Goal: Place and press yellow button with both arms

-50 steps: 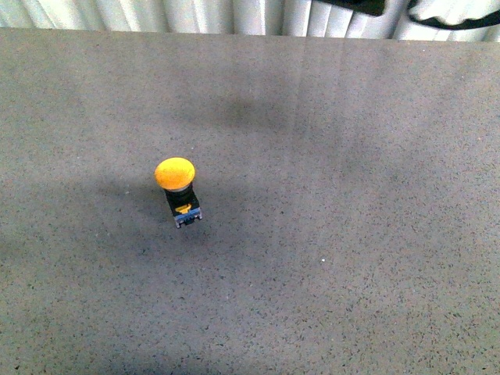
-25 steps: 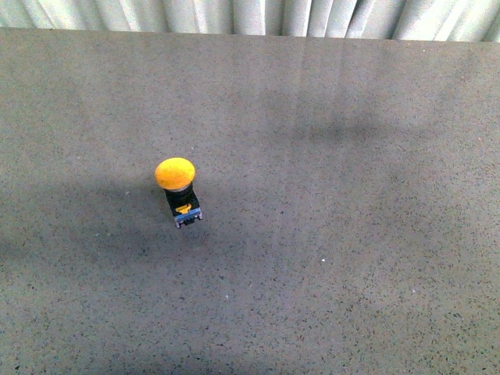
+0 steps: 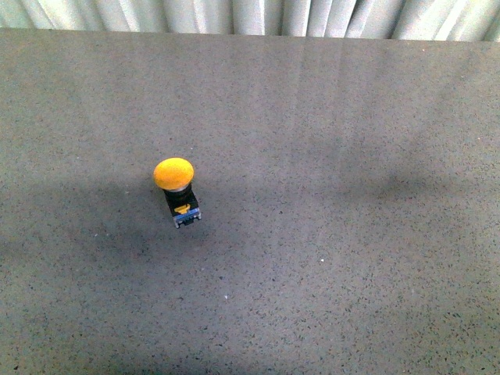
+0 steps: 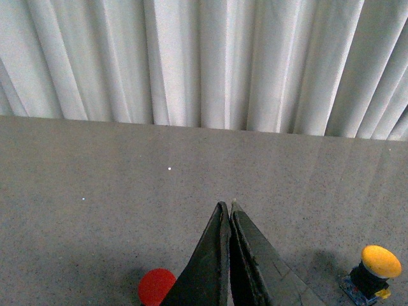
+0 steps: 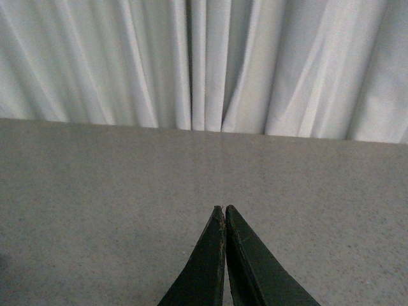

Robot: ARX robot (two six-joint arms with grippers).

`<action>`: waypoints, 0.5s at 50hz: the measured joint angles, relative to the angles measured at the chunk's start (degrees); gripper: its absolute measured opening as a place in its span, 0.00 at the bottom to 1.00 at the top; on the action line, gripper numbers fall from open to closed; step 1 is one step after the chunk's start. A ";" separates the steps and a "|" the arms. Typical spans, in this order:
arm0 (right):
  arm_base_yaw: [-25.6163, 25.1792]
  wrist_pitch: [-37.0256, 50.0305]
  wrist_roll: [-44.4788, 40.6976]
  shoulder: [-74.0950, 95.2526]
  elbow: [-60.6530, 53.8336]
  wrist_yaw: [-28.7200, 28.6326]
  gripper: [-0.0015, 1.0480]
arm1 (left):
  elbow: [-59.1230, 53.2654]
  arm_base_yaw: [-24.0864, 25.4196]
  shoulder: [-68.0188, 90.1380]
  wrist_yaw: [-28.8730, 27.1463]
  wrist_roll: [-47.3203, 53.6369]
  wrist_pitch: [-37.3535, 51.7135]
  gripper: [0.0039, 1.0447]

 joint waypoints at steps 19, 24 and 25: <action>-0.20 -7.21 0.00 -14.36 -7.34 -0.33 0.01 | 0.00 0.00 0.00 0.02 0.00 0.00 0.01; -0.17 -11.98 -0.02 -20.06 -7.37 -0.35 0.01 | 0.00 0.00 0.00 0.00 0.00 0.00 0.01; -0.17 -12.70 -0.02 -20.87 -7.37 -0.35 0.01 | 0.00 0.00 0.00 0.02 0.00 0.00 0.01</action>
